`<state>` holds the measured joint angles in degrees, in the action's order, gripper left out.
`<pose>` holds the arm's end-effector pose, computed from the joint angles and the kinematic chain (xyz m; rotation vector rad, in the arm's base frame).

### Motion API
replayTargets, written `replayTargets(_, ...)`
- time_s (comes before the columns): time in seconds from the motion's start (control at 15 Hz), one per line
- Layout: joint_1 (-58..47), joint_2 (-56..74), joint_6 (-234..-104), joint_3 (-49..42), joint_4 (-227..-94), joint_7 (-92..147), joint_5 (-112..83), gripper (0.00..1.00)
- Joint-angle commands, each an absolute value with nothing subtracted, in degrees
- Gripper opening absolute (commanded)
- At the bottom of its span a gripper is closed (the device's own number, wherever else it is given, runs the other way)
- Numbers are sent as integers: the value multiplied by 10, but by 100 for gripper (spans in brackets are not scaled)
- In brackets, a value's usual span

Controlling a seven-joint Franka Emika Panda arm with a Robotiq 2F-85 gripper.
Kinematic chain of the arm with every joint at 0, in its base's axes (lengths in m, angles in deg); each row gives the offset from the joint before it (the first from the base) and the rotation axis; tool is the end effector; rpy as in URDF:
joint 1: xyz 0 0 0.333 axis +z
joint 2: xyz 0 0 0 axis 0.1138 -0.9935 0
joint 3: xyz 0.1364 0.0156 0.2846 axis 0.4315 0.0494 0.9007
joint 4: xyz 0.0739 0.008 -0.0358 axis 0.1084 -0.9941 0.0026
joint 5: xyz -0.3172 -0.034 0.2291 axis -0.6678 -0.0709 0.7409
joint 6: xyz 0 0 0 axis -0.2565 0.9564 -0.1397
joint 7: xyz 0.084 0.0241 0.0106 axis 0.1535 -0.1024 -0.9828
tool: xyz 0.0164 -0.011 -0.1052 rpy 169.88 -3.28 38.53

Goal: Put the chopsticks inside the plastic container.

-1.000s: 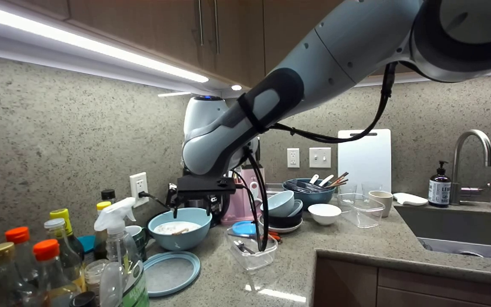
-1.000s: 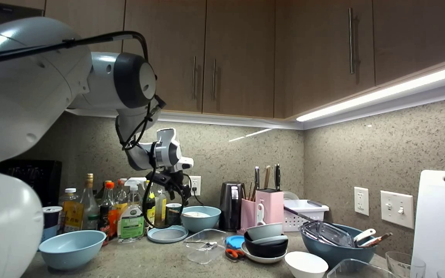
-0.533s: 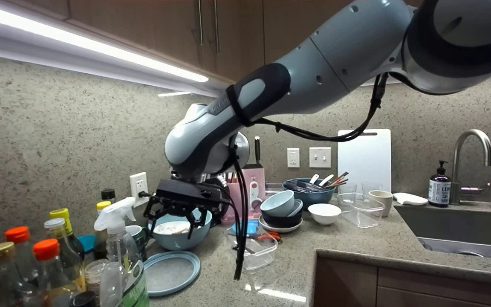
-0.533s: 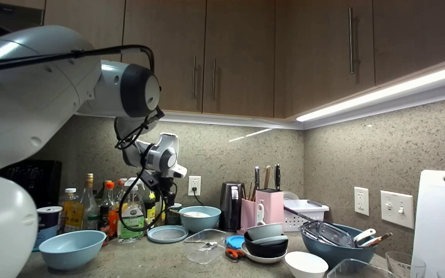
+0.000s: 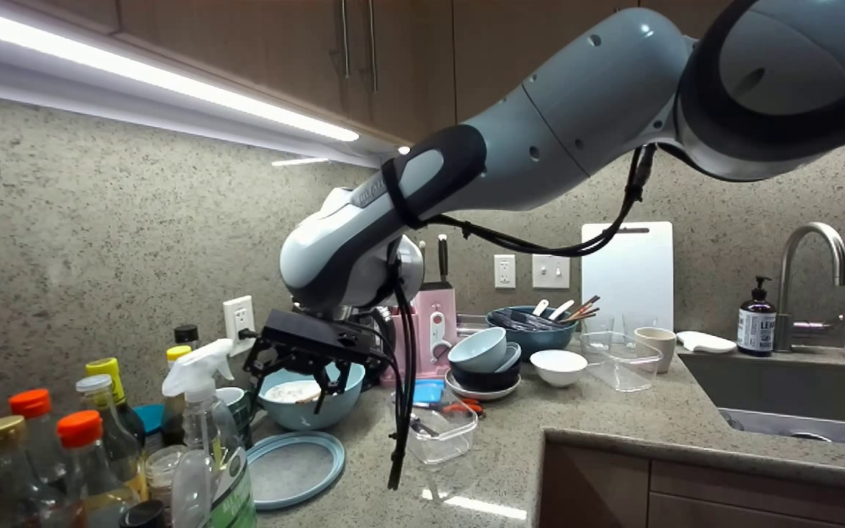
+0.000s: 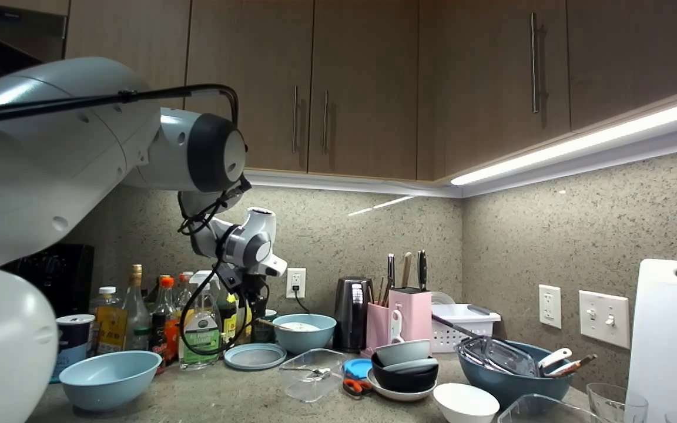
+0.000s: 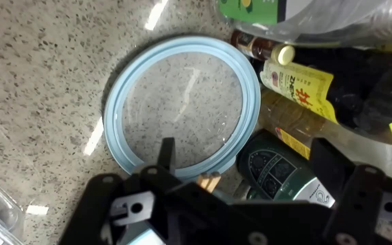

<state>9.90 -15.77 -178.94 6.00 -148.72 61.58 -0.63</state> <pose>0.7128 0.2684 0.3150 -2.6801 0.6367 -0.3202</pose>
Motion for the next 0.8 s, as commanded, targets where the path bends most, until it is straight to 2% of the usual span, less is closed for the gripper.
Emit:
replayTargets(0.0,104,-186,-1820,34,-1451,620,-14,100)
replayTargets(0.67,87,-278,-1733,39,-1312,621,2,100)
replayTargets(0.73,88,-286,-1724,39,-1300,620,1,75)
